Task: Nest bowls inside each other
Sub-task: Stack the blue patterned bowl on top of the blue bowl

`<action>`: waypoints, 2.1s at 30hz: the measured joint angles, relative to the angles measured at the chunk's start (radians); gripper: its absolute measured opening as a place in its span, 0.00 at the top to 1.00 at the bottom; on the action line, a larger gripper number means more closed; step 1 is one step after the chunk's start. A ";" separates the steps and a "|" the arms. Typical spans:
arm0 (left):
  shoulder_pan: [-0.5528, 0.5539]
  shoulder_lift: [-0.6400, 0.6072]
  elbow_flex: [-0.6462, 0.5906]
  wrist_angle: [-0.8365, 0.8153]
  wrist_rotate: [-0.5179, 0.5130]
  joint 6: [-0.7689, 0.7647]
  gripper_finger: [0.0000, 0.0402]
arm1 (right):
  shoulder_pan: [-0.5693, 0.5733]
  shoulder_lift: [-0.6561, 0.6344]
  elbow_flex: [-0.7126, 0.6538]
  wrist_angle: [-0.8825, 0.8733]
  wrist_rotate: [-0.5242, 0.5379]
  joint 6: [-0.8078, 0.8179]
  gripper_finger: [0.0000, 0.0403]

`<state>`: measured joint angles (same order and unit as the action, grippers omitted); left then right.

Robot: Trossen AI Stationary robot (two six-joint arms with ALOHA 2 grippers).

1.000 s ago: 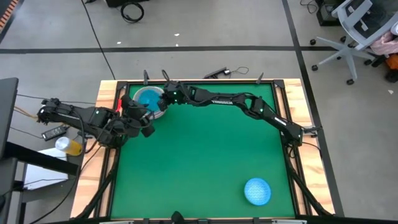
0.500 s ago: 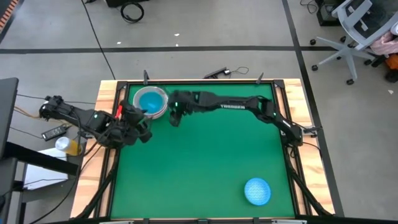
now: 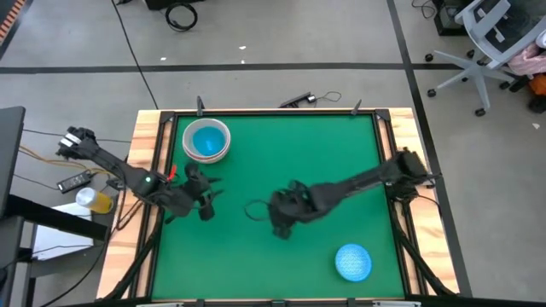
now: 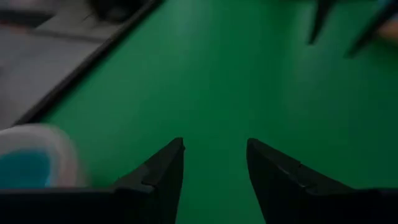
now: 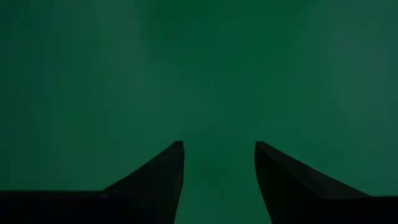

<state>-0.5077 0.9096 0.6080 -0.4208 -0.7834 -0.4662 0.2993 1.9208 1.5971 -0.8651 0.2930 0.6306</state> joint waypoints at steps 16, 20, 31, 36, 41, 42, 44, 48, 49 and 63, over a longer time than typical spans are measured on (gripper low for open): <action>-0.099 0.000 -0.271 0.582 0.119 0.095 0.56 | 0.330 -0.125 -0.261 -0.108 -0.232 0.605 0.50; -0.120 0.000 -0.297 0.577 0.119 0.032 0.56 | 0.385 -0.126 -0.257 -0.111 -0.281 0.702 0.50; -0.154 0.000 -0.308 0.574 0.104 -0.031 0.56 | 0.496 -0.125 -0.254 -0.109 -0.284 0.860 0.53; -0.147 0.000 -0.308 0.573 0.096 -0.040 0.56 | 0.499 -0.125 -0.254 -0.058 -0.288 0.892 0.65; -0.143 0.000 -0.308 0.573 0.096 -0.042 0.56 | 0.498 -0.125 -0.254 -0.031 -0.290 0.889 0.72; -0.143 0.000 -0.308 0.573 0.096 -0.039 0.56 | 0.498 -0.125 -0.256 -0.033 -0.290 0.889 0.72; -0.141 0.000 -0.308 0.573 0.091 -0.039 0.56 | 0.498 -0.125 -0.270 -0.032 -0.290 0.896 0.72; -0.129 0.000 -0.308 0.573 0.089 -0.039 0.56 | 0.498 -0.124 -0.330 0.054 -0.293 0.896 0.72; -0.126 0.000 -0.308 0.573 0.089 -0.039 0.56 | 0.498 -0.124 -0.347 0.088 -0.302 0.893 0.72; -0.019 -0.002 -0.210 0.582 0.086 0.249 0.56 | 0.310 -0.125 -0.342 0.054 -0.272 0.501 0.95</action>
<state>-0.5265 0.9077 0.3981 0.1607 -0.6973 -0.2169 0.6089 1.7959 1.2553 -0.8107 0.0210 1.1316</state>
